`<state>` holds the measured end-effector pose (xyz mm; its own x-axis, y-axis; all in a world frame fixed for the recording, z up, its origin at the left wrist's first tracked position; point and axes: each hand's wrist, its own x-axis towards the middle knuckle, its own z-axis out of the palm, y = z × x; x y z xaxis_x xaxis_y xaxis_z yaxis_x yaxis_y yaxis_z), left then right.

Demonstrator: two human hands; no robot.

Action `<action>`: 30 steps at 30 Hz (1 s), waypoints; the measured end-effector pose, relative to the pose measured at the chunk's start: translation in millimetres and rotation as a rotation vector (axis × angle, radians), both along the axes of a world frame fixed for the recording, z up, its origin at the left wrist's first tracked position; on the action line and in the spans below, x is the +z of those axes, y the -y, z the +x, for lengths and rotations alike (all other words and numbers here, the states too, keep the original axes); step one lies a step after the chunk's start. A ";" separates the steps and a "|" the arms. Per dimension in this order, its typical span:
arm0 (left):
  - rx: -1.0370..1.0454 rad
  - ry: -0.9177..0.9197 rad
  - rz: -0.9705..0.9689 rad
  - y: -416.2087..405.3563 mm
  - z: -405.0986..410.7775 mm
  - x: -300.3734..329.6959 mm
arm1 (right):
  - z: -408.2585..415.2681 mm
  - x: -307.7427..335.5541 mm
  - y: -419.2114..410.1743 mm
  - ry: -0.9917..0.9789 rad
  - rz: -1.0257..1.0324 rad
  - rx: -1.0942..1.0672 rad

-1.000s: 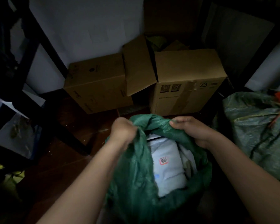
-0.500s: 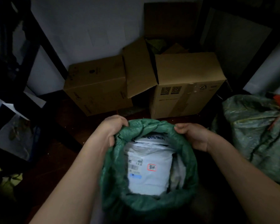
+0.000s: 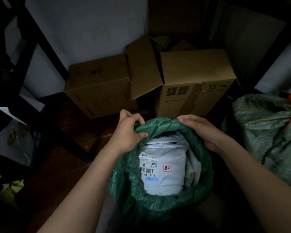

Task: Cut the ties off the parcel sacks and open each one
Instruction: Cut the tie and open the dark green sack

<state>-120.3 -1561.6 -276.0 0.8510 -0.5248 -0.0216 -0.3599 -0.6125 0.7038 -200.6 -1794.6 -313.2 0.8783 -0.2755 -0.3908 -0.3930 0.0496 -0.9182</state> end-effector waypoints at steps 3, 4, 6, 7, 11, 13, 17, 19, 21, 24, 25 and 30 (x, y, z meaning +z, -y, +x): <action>0.092 0.047 0.023 -1.3 3.7 -5.0 | -2.6 -1.7 -1.6 0.055 -0.189 0.050; 0.129 0.036 0.024 -1.4 4.5 -6.9 | -2.6 -1.8 -2.5 0.072 -0.228 0.059; 0.197 -0.027 0.003 -0.5 5.8 -10.8 | -3.0 -2.9 -2.5 0.096 -0.285 0.043; 0.232 -0.084 -0.027 0.8 6.0 -12.5 | -3.1 -3.1 -2.0 0.097 -0.329 0.034; 0.383 -0.342 -0.203 7.5 5.6 -16.6 | -4.3 -2.7 2.7 0.109 -0.547 0.019; 0.397 -0.394 -0.247 8.6 4.9 -19.4 | -3.9 -3.9 3.6 0.098 -0.518 0.013; 0.296 -0.374 -0.200 12.0 1.3 -16.5 | -2.2 -13.1 2.6 -0.011 -0.335 -0.084; 0.228 -0.370 -0.198 12.9 -0.6 -10.4 | -0.3 -14.6 1.6 -0.070 -0.222 -0.159; 0.097 -0.378 -0.119 10.3 -3.0 -6.1 | 1.4 -15.1 3.4 -0.134 -0.138 -0.223; -0.051 -0.225 0.066 8.3 -6.0 -9.2 | 3.2 -13.5 6.7 -0.216 -0.021 -0.258; -0.038 -0.161 0.082 7.7 -6.3 -10.0 | 3.3 -13.5 7.2 -0.229 0.030 -0.268; 0.171 0.069 0.095 5.0 -0.2 -15.3 | 5.0 -18.3 4.4 -0.101 -0.160 -0.289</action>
